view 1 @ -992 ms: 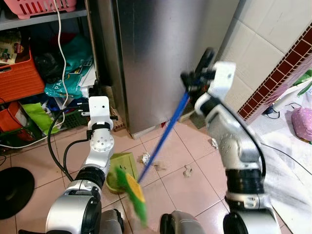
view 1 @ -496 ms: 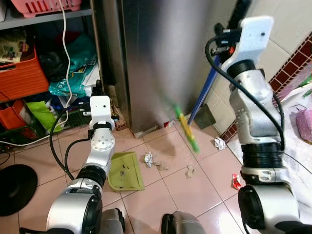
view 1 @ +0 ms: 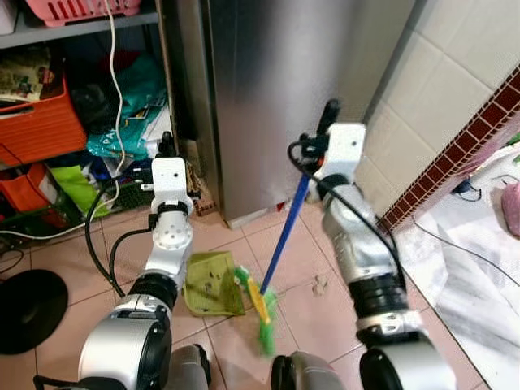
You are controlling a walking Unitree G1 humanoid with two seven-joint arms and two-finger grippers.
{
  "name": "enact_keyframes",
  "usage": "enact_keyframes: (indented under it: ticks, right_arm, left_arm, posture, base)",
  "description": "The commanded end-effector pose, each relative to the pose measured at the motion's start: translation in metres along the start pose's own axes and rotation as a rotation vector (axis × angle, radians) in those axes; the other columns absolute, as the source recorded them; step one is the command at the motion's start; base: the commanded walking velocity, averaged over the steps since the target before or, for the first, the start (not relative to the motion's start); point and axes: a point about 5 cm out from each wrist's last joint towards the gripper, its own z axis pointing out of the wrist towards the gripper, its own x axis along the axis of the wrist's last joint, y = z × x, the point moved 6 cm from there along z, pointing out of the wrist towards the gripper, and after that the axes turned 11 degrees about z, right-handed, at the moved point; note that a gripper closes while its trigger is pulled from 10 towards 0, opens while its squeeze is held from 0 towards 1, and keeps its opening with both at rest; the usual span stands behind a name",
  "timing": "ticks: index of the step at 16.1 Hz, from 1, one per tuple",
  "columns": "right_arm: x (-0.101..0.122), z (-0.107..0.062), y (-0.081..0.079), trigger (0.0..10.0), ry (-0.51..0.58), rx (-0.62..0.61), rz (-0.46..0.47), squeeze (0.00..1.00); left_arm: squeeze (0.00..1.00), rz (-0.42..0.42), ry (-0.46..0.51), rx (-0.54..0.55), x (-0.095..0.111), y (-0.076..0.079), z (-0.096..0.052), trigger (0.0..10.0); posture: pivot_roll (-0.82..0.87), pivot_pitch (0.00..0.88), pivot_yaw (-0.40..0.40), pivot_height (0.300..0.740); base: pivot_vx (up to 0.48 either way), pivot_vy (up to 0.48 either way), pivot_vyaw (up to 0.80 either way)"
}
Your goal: Sweep floor
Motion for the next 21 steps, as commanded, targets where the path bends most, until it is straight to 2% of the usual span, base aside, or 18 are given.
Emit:
enact_keyframes:
  ticks: [1,3,6,9,10,11,15,16,18,20,21]
  right_arm:
    - [0.005,-0.001,-0.001,10.0,0.029,-0.001,0.039,0.00]
    - [0.002,-0.001,-0.005,10.0,0.021,0.004,0.074,0.00]
    - [0.005,0.005,-0.007,10.0,-0.009,-0.001,0.197,0.00]
    - [0.022,0.012,-0.017,10.0,0.001,0.063,0.270,0.00]
    - [0.029,0.013,-0.020,10.0,0.017,0.084,0.256,0.00]
    - [0.037,0.013,-0.023,10.0,0.046,0.116,0.181,0.00]
    - [0.049,0.006,-0.032,10.0,0.109,0.206,0.000,0.00]
    - [0.044,0.002,-0.030,10.0,0.097,0.211,-0.008,0.00]
    - [0.038,-0.004,-0.026,10.0,0.101,0.213,-0.097,0.00]
    - [0.031,-0.012,-0.013,10.0,0.119,0.168,-0.205,0.00]
    - [0.029,-0.014,-0.006,10.0,0.113,0.139,-0.201,0.00]
  left_arm:
    - [0.00,0.006,-0.039,-0.031,-0.010,0.007,-0.004,10.0]
    - [0.00,0.004,-0.042,-0.036,-0.011,0.008,-0.005,10.0]
    - [0.00,0.005,-0.045,-0.045,-0.011,0.010,-0.004,10.0]
    - [0.00,0.005,-0.046,-0.050,-0.010,0.011,-0.003,10.0]
    - [0.00,0.004,-0.046,-0.050,-0.010,0.012,-0.003,10.0]
    - [0.00,0.003,-0.047,-0.051,-0.010,0.012,-0.003,10.0]
    - [0.00,0.001,-0.049,-0.052,-0.010,0.014,-0.004,10.0]
    - [0.00,-0.001,-0.049,-0.051,-0.010,0.014,-0.004,10.0]
    - [0.00,-0.002,-0.049,-0.050,-0.010,0.014,-0.004,10.0]
    - [0.00,-0.005,-0.037,-0.047,-0.009,0.013,-0.005,10.0]
    - [0.00,-0.004,-0.028,-0.048,-0.008,0.012,-0.005,10.0]
  posture:
    - [-0.12,0.119,-0.034,0.740]
    - [-0.12,0.107,-0.035,0.740]
    - [-0.13,0.092,-0.039,0.740]
    - [-0.13,0.085,-0.040,0.740]
    - [-0.13,0.082,-0.040,0.740]
    - [-0.13,0.078,-0.041,0.740]
    - [-0.13,0.075,-0.044,0.740]
    - [-0.14,0.076,-0.046,0.740]
    - [-0.13,0.075,-0.047,0.740]
    - [-0.13,0.073,-0.042,0.740]
    - [-0.13,0.067,-0.039,0.740]
  base:
    - [0.000,0.000,0.00]
    - [0.000,0.000,0.00]
    - [0.000,0.000,0.00]
    - [0.000,0.000,0.00]
    - [0.000,0.000,0.00]
    - [0.000,0.000,0.00]
    - [0.000,0.000,0.00]
    - [0.000,0.000,0.00]
    - [0.000,0.000,0.00]
    - [0.000,0.000,0.00]
    - [0.000,0.000,0.00]
